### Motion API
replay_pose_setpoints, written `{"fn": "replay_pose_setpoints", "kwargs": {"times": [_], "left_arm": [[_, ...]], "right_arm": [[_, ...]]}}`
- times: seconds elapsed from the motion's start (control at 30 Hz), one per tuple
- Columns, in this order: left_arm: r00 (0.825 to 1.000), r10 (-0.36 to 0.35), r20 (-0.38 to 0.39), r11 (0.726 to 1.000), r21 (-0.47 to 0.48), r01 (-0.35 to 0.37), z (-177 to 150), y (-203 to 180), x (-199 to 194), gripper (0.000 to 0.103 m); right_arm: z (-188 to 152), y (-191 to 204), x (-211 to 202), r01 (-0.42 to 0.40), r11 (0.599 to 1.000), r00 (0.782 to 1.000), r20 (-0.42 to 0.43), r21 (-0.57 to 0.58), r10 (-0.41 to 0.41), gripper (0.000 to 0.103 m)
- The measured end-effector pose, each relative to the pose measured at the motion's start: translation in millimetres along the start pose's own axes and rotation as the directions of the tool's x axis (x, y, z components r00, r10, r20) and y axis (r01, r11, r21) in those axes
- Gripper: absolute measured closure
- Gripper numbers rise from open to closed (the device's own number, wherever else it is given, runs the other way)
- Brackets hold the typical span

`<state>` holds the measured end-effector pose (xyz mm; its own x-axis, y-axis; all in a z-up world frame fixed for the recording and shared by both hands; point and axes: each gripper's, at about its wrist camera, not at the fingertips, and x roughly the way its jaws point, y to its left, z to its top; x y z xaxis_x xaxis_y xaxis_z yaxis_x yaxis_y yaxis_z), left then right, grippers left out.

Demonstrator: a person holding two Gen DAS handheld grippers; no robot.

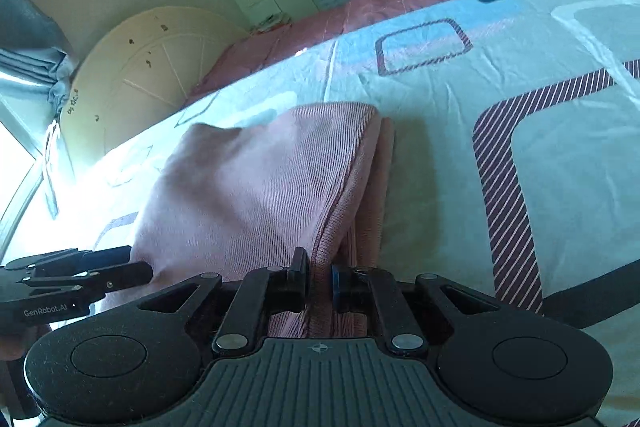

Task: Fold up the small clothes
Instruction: 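Open the left tool and press the folded bundle while the right tool releases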

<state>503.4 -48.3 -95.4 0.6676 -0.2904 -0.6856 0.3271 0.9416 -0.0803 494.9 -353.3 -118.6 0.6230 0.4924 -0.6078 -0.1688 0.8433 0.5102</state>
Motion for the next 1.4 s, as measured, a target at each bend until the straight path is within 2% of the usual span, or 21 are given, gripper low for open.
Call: {"fn": "replay_pose_setpoints", "kwargs": {"times": [0.07, 0.2, 0.27, 0.33, 0.4, 0.47, 0.53, 0.6, 0.63, 0.7, 0.73, 0.77, 0.8, 0.83, 0.97, 1.1, 1.23, 1.33, 1.4], "left_arm": [[1.0, 0.007, 0.016, 1.0, -0.027, -0.007, 14.8, 13.2, 10.7, 0.051], [0.999, -0.011, 0.035, 0.999, -0.042, 0.012, 40.4, 27.0, 40.6, 0.052], [0.999, -0.053, 0.0, 0.998, -0.037, 0.053, 47.4, 30.8, 64.2, 0.052], [0.993, -0.078, -0.087, 0.995, -0.069, 0.072, 45.7, 36.2, 92.6, 0.051], [0.994, -0.075, -0.076, 0.993, -0.097, 0.068, 41.2, 40.5, 101.6, 0.047], [0.994, -0.083, -0.072, 0.99, -0.12, 0.074, 44.3, 44.8, 98.7, 0.049], [0.997, -0.072, -0.04, 0.991, -0.112, 0.067, 47.7, 46.0, 88.3, 0.055], [0.999, -0.043, 0.01, 0.993, -0.111, 0.044, 52.2, 49.0, 81.7, 0.055], [1.0, -0.017, 0.009, 0.993, -0.116, 0.018, 54.8, 50.4, 83.9, 0.055], [0.998, 0.037, -0.056, 0.992, -0.117, -0.043, 58.5, 52.0, 101.3, 0.051], [0.995, 0.032, -0.098, 0.992, -0.117, -0.043, 57.7, 52.1, 111.9, 0.049], [0.994, 0.029, -0.102, 0.993, -0.111, -0.04, 56.3, 51.7, 117.0, 0.047], [0.995, 0.045, -0.091, 0.994, -0.094, -0.054, 55.7, 49.6, 117.3, 0.041], [0.995, 0.062, -0.083, 0.995, -0.079, -0.069, 54.5, 47.7, 114.9, 0.039], [0.997, 0.058, -0.048, 0.993, -0.102, -0.063, 43.6, 49.4, 88.8, 0.043], [0.998, 0.051, -0.027, 0.992, -0.116, -0.054, 27.1, 43.5, 62.6, 0.043], [0.997, 0.076, -0.02, 0.993, -0.088, -0.077, 19.3, 29.7, 49.4, 0.047], [0.998, 0.066, 0.003, 0.996, -0.063, -0.066, 18.1, 20.1, 30.9, 0.051], [0.997, 0.08, -0.023, 0.996, -0.023, -0.081, 11.4, 12.3, 27.5, 0.051]], "right_arm": [[10.1, -2.9, 0.8, 0.015, 1.0, 1.0, 0.02, -0.002, -0.015, 0.079], [37.0, -5.8, 15.7, 0.052, 0.999, 0.998, 0.042, -0.002, -0.052, 0.079], [46.3, -0.7, 25.6, 0.069, 0.996, 0.997, 0.035, -0.05, -0.067, 0.079], [50.2, 3.5, 40.1, 0.134, 0.985, 0.991, 0.001, -0.113, -0.135, 0.079], [49.4, -1.2, 54.5, 0.174, 0.974, 0.982, -0.045, -0.144, -0.182, 0.08], [47.1, -9.3, 58.0, 0.175, 0.974, 0.982, -0.053, -0.14, -0.184, 0.08], [47.3, -9.2, 52.6, 0.185, 0.972, 0.98, -0.045, -0.148, -0.193, 0.079], [48.7, -1.6, 41.7, 0.193, 0.966, 0.981, 0.012, -0.175, -0.194, 0.079], [49.4, 0.1, 38.8, 0.188, 0.967, 0.982, 0.031, -0.175, -0.185, 0.079], [51.8, 0.7, 47.5, 0.211, 0.96, 0.977, 0.019, -0.186, -0.211, 0.08], [50.9, -0.5, 56.5, 0.237, 0.95, 0.97, -0.01, -0.203, -0.244, 0.08], [48.8, -2.2, 63.9, 0.246, 0.945, 0.965, -0.032, -0.215, -0.259, 0.079], [48.4, -3.0, 64.9, 0.248, 0.944, 0.966, -0.023, -0.219, -0.259, 0.079], [49.2, -4.1, 64.1, 0.247, 0.944, 0.966, -0.027, -0.218, -0.258, 0.079], [50.2, -3.4, 53.6, 0.26, 0.941, 0.962, -0.024, -0.218, -0.272, 0.079], [43.7, 0.9, 41.0, 0.234, 0.948, 0.969, -0.026, -0.218, -0.245, 0.079], [33.1, 2.1, 42.1, 0.273, 0.935, 0.953, -0.066, -0.227, -0.294, 0.079], [27.3, 11.9, 15.8, 0.241, 0.948, 0.969, 0.005, -0.207, -0.245, 0.079], [20.6, 20.0, 1.7, 0.207, 0.957, 0.978, 0.028, -0.204, -0.206, 0.079]]}}
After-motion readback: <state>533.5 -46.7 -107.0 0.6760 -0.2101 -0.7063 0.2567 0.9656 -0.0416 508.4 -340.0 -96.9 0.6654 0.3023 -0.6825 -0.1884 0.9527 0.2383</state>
